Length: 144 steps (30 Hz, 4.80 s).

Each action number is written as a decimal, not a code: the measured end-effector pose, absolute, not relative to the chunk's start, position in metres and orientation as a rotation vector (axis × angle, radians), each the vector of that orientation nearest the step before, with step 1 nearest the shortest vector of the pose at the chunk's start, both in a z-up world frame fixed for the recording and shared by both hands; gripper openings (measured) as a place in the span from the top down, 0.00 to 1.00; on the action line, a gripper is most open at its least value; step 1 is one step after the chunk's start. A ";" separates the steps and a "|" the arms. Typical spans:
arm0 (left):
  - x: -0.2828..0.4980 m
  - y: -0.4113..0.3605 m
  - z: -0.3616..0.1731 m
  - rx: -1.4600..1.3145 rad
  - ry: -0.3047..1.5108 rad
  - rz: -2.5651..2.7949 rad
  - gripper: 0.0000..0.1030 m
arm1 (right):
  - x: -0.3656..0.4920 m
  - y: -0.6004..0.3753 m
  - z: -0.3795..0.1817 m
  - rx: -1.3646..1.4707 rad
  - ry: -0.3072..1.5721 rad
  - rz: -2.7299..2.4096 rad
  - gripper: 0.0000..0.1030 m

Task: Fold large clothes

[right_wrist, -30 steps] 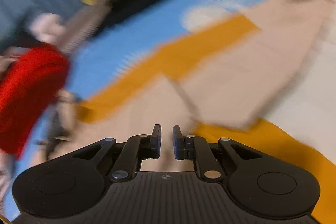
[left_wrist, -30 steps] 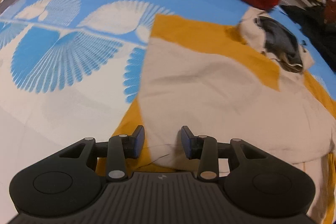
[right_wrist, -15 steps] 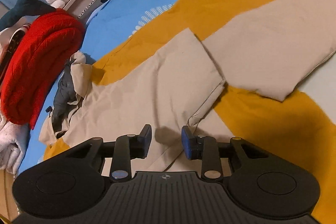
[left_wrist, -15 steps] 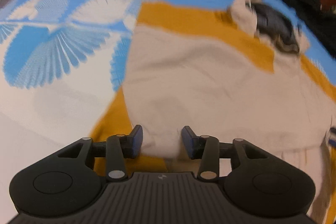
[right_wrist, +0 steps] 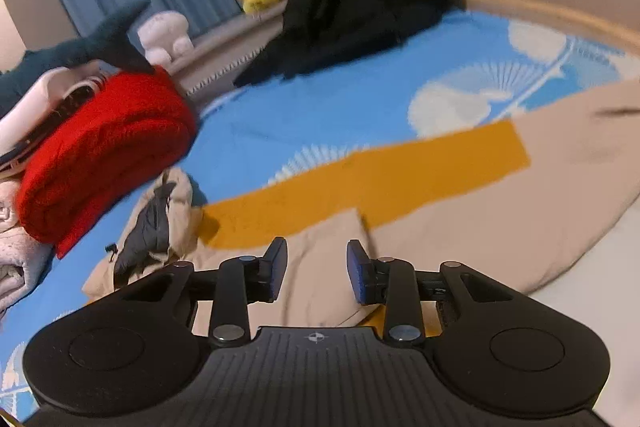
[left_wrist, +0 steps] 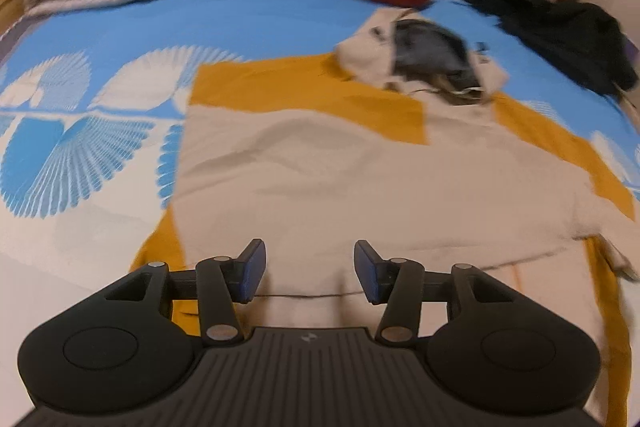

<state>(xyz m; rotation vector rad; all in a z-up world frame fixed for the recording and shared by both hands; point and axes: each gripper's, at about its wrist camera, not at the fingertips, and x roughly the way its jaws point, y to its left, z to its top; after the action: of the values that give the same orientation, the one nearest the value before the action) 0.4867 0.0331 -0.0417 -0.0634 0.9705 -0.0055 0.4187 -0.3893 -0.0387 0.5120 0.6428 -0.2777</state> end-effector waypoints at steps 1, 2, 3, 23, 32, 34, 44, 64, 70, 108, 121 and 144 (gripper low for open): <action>0.482 0.026 -0.039 -0.046 0.965 -0.012 0.45 | 0.416 -0.398 -0.037 0.515 0.634 -0.286 0.66; 0.479 0.021 -0.038 -0.029 0.962 -0.018 0.45 | 0.411 -0.410 -0.036 0.522 0.627 -0.304 0.66; 0.477 0.017 -0.037 -0.017 0.959 -0.026 0.45 | 0.407 -0.420 -0.035 0.527 0.619 -0.319 0.66; 0.473 -0.012 -0.054 0.013 0.979 -0.059 0.45 | 0.312 -0.663 -0.131 0.976 0.598 -0.697 0.62; 0.479 -0.010 -0.059 0.017 0.988 -0.062 0.45 | 0.318 -0.703 -0.162 1.084 0.434 -0.709 0.63; 0.480 -0.010 -0.060 0.020 0.990 -0.059 0.45 | 0.318 -0.710 -0.164 1.081 0.404 -0.725 0.63; 0.482 0.000 -0.059 0.006 0.990 -0.047 0.45 | 0.304 -0.736 -0.163 1.060 0.308 -0.874 0.85; 0.484 0.096 -0.014 -0.216 0.921 0.078 0.45 | 0.427 -0.369 0.012 0.428 0.349 0.080 0.99; 0.483 0.130 -0.005 -0.320 0.908 0.116 0.45 | 0.409 -0.259 -0.019 0.571 0.721 0.264 0.97; 0.488 -0.066 -0.075 0.043 0.813 -0.249 1.00 | 0.406 -0.357 -0.097 0.824 0.923 -0.242 0.69; 0.494 0.116 -0.035 -0.554 0.689 0.192 1.00 | 0.413 -0.356 -0.097 0.821 0.897 -0.269 0.69; 0.541 0.118 -0.156 -0.998 0.903 0.083 0.73 | 0.415 -0.364 -0.104 0.879 0.901 -0.253 0.89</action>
<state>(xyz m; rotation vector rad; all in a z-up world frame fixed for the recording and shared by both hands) 0.5406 0.1179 -0.1558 -0.9977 0.9029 0.0828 0.4146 -0.3640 -0.1035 0.8788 0.9008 -0.2534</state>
